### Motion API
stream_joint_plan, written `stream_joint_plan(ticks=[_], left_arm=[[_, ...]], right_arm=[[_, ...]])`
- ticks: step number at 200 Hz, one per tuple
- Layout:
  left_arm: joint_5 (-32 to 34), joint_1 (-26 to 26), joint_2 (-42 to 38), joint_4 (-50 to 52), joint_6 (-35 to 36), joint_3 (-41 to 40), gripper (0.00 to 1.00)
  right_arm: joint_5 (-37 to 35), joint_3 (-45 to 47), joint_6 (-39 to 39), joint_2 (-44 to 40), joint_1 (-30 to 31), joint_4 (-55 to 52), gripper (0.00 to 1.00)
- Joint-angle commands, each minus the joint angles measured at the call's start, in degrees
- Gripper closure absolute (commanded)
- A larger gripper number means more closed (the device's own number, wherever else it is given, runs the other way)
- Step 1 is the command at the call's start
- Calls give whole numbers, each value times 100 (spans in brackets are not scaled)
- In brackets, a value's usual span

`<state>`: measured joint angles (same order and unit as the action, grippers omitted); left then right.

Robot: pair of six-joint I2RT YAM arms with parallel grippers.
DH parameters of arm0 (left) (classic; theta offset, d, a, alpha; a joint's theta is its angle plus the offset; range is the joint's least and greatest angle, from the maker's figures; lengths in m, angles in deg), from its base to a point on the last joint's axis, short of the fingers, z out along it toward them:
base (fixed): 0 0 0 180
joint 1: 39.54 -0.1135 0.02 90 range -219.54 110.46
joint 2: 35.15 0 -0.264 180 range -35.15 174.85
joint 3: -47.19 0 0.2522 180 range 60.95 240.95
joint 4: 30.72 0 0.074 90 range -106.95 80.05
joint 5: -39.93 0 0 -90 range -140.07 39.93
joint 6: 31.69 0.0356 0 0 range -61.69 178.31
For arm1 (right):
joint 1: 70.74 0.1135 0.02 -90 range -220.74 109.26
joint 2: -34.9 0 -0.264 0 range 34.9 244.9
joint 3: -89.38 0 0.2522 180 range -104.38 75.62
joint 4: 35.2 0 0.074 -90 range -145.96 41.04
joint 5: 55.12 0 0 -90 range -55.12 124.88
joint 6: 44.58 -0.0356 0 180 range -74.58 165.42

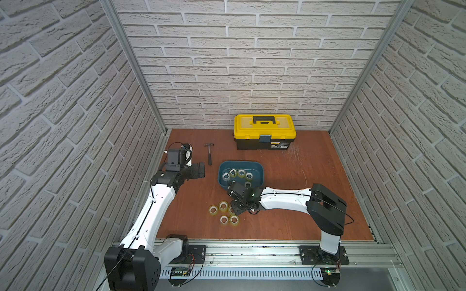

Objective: Put the transparent tape into the storage box
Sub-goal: Pick up the tape at the center of the board.

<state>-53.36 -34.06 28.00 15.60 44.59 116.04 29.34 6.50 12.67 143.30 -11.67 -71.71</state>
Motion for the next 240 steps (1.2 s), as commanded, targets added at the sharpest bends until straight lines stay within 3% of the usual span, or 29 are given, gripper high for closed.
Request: stream_joint_plan(ticks=[1, 90, 118, 174, 240], left_arm=[[37, -38, -80, -135, -17, 28, 2], [22, -38, -107, -149, -17, 34, 2], [4, -37, -94, -144, -17, 30, 2], [-49, -29, -135, -178, 0, 6, 2], [-201, 124, -272, -272, 95, -42, 2]], right_arm=[[-98, -39, -88, -10, 70, -10, 66], [-274, -164, -174, 296, 129, -162, 68], [-342, -69, -209, 246, 149, -141, 77], [-243, -74, 101, -320, 162, -336, 97], [-407, -459, 527, -1268, 134, -1039, 97]])
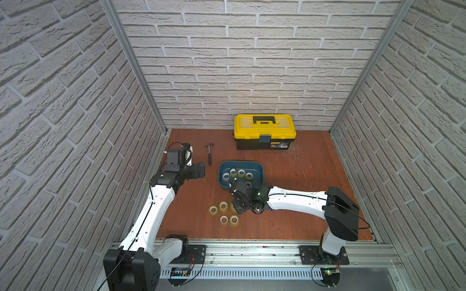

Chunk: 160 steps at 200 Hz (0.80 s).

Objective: Put the transparent tape into the storage box
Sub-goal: Pick up the tape at the center of the board, then place the tape in the storage box.

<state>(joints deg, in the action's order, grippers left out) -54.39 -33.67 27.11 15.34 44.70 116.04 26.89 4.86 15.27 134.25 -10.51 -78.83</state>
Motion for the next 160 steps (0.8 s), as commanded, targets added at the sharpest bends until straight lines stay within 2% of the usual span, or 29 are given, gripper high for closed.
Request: stream_joint_plan(ticks=[1, 59, 100, 160], left_arm=[[-101, 87, -189, -248, 85, -42, 2], [-38, 151, -311, -303, 113, -78, 2], [-9, 162, -280, -276, 121, -67, 2], [31, 191, -278, -262, 139, -64, 2]], right_arm=[[-165, -310, 274, -372, 17, -335, 97], [-236, -1226, 625, -323, -559, -623, 97], [105, -1937, 857, 537, -1184, -719, 97], [323, -2264, 888, 1699, -1470, -585, 97]])
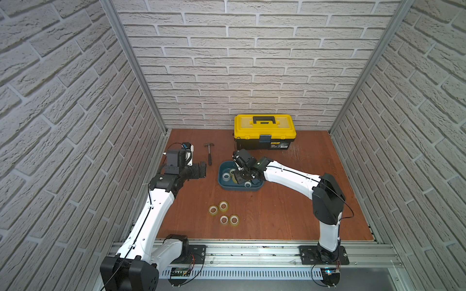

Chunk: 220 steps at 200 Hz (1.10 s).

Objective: Put the transparent tape into the storage box
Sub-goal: Place the tape in the storage box.

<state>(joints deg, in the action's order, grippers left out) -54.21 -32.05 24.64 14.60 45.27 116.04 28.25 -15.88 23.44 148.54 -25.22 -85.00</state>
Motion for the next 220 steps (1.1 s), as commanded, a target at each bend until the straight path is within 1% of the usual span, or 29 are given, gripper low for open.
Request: stream_joint_plan(ticks=[1, 46, 84, 132, 157, 179, 204, 220], left_arm=[[7, 31, -30, -186, 82, -66, 2], [-8, 34, -18, -176, 73, -46, 2], [-21, 42, -13, -167, 73, -51, 2], [-46, 49, -5, -160, 73, -38, 2], [-19, 60, -11, -140, 82, -38, 2], [-19, 67, -39, -151, 86, -42, 2], [-29, 69, -32, -167, 91, -42, 2], [-60, 73, 3, -184, 91, -32, 2]], right_arm=[[192, -196, 71, 284, 1, 33, 97], [474, -168, -85, 624, 10, 246, 97], [643, -396, -184, 978, 10, 271, 97], [669, -809, -184, 1363, 12, 216, 92], [775, -1134, -167, 1599, 12, 133, 84], [786, -1368, -183, 1744, 1, 55, 72], [808, -1374, -225, 1660, 3, 132, 63], [806, -1320, -228, 1523, -7, 183, 58]])
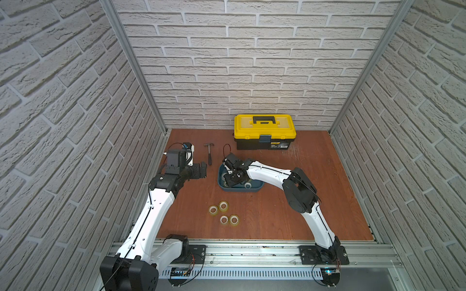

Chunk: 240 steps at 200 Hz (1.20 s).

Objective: Put the transparent tape into the storage box
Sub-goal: Place the tape in the storage box, then pick up the tape at the center of the board.

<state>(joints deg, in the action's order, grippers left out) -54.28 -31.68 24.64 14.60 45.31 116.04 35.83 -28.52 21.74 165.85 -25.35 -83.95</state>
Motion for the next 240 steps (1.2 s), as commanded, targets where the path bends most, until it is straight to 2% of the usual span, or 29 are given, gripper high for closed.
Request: stream_joint_plan(ticks=[1, 28, 65, 122, 169, 208, 240], left_arm=[[-54, 38, 5, -184, 87, -33, 2], [-123, 32, 59, -185, 78, -9, 2], [-141, 32, 68, -192, 69, -11, 2], [-203, 136, 211, -167, 26, -4, 2], [-575, 172, 627, -66, -71, 146, 2], [-861, 155, 837, -18, -139, 248, 2], [-950, -62, 892, -43, -280, 248, 2]], right_arm=[[46, -48, -58, -234, 8, 86, 57], [-65, 116, -23, -625, 12, 117, 51], [-174, 523, 6, -1377, 14, 158, 50], [-87, 1521, 33, -2672, 100, 372, 55], [-43, 2660, -155, -3603, 352, 877, 57], [-104, 3388, -240, -4101, 671, 1079, 57], [-94, 3946, -403, -4270, 946, 1286, 58]])
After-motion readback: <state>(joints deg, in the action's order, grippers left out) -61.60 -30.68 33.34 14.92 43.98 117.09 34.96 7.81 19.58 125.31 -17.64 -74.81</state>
